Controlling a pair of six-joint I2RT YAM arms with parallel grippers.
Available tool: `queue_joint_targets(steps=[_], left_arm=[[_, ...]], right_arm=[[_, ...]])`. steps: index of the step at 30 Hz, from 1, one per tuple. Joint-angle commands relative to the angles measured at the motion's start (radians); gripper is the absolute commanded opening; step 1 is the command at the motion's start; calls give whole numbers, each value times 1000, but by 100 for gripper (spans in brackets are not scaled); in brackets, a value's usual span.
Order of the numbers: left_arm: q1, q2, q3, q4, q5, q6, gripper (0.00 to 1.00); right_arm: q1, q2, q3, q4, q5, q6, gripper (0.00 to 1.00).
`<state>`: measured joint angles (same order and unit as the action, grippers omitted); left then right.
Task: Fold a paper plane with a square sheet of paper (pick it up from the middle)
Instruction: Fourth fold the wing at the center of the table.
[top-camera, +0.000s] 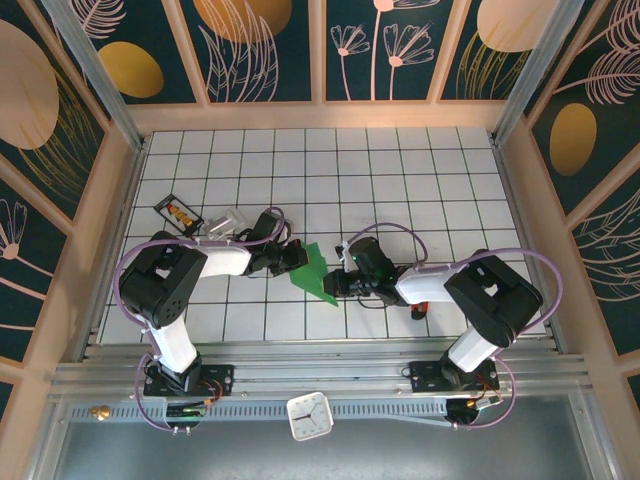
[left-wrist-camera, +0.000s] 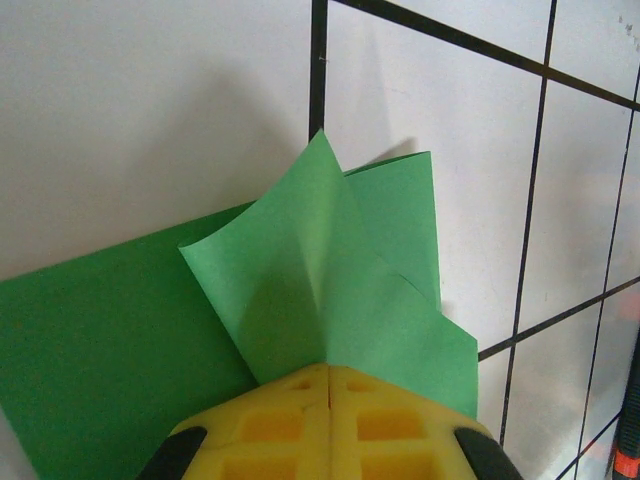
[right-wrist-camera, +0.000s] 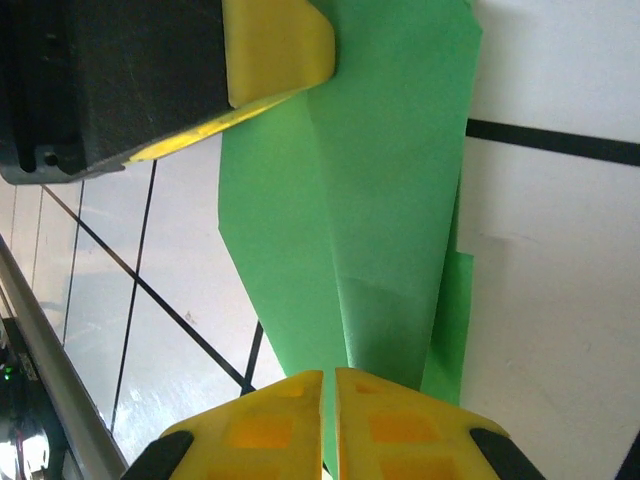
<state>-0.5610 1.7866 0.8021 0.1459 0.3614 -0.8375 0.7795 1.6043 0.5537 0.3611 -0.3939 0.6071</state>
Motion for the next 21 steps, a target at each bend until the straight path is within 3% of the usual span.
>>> queue_joint_targets(steps=[1, 14, 21], left_arm=[[12, 19, -12, -48, -44, 22, 0], [12, 26, 5, -65, -47, 31, 0], [13, 28, 7, -69, -52, 37, 0]], right_arm=[[-3, -28, 0, -39, -11, -26, 13], [85, -72, 53, -158, 38, -105, 14], [68, -60, 52, -188, 51, -128, 13]])
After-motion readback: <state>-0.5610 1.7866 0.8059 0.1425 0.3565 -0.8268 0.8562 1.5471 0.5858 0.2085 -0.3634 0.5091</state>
